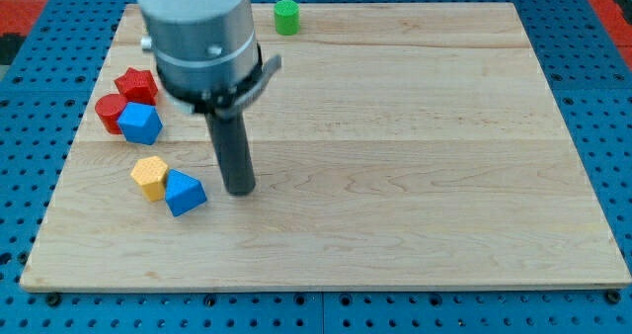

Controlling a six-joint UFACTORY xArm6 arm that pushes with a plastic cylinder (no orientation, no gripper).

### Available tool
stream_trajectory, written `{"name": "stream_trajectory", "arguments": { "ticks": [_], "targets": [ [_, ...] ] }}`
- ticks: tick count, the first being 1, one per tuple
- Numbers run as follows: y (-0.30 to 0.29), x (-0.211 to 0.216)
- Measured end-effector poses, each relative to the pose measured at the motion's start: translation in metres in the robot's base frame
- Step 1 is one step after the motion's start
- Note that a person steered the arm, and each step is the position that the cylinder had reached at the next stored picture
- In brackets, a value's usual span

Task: Push the yellow hexagon to the group blocks

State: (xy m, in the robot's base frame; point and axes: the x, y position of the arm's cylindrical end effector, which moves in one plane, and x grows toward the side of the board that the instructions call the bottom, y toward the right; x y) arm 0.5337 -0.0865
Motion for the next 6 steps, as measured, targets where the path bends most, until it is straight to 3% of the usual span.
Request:
{"name": "stream_trajectory", "arguments": {
  "ticks": [1, 2, 3, 4, 6],
  "targets": [
    [-0.008, 0.062],
    [-0.067, 0.06],
    [-0.097, 0.036],
    [-0.067, 0.007],
    [-0.141, -0.058]
  ]
}}
